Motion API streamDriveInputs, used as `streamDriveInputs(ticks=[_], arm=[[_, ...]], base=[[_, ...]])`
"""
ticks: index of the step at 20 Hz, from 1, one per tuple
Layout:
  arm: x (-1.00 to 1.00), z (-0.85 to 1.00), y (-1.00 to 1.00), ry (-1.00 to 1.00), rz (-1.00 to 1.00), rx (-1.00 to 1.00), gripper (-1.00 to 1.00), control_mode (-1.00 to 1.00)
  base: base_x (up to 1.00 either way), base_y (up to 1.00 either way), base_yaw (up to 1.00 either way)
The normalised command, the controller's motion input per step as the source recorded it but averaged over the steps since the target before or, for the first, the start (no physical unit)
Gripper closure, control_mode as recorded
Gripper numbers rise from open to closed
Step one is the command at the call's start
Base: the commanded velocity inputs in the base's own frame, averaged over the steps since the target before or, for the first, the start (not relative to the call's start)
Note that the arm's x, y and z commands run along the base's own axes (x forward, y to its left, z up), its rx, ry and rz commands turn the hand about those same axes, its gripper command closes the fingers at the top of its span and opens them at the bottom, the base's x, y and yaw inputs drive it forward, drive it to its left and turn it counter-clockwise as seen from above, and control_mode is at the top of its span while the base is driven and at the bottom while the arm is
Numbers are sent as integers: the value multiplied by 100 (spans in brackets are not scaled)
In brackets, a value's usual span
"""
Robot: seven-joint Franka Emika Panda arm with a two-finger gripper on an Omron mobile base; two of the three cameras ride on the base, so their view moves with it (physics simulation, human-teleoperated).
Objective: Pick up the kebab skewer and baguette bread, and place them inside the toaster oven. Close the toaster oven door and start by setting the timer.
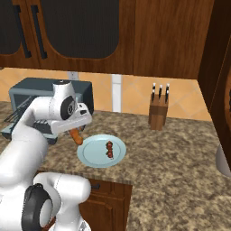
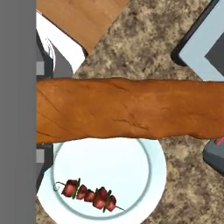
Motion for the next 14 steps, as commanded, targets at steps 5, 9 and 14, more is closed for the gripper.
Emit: streamDriveInputs(ticks=[5,9,14], arm=[[-30,13,67,0,51,-6,100,-100],[-30,4,85,-5,25,-7,100,-100],[0,29,83,-15,25,-4,100,-100]], base=[[0,0,0],[0,0,0],[0,0,0]])
